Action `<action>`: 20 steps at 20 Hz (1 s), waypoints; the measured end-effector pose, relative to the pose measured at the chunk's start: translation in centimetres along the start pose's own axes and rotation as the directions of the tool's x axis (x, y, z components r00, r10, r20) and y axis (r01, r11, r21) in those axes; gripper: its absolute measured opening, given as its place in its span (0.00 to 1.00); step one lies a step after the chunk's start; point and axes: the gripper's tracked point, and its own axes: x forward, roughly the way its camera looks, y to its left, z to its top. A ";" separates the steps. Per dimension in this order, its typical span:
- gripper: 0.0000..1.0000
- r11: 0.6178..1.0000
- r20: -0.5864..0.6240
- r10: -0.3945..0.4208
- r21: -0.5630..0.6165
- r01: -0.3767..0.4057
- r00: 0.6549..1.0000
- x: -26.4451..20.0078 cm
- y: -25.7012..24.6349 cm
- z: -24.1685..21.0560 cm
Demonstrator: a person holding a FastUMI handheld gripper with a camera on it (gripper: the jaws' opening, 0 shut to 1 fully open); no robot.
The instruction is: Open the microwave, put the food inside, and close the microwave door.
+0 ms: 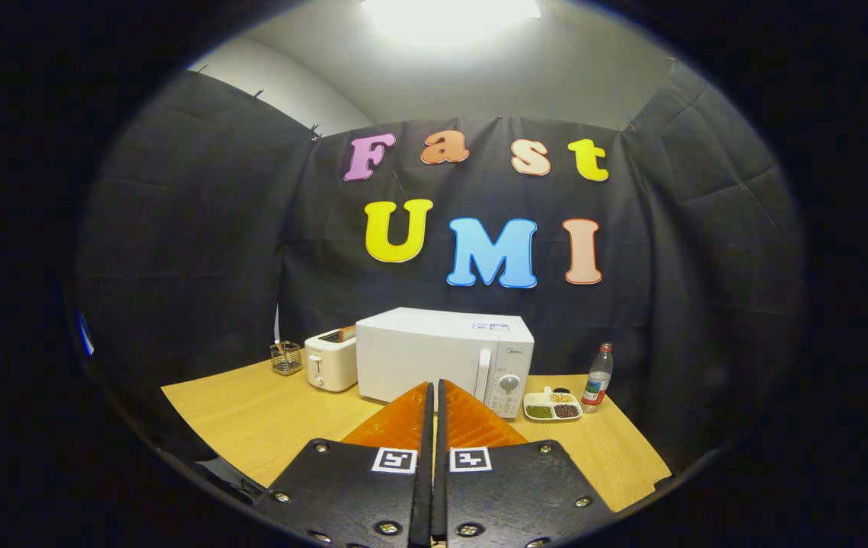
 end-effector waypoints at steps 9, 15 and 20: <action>0.01 0.995 0.050 -0.095 -0.019 0.096 0.994 -1.3 -2.5 1.4; 0.97 0.990 0.101 -0.137 -0.002 0.138 0.985 -1.7 -2.8 2.5; 0.97 0.992 0.102 -0.127 0.019 0.126 0.987 -1.8 -2.9 2.4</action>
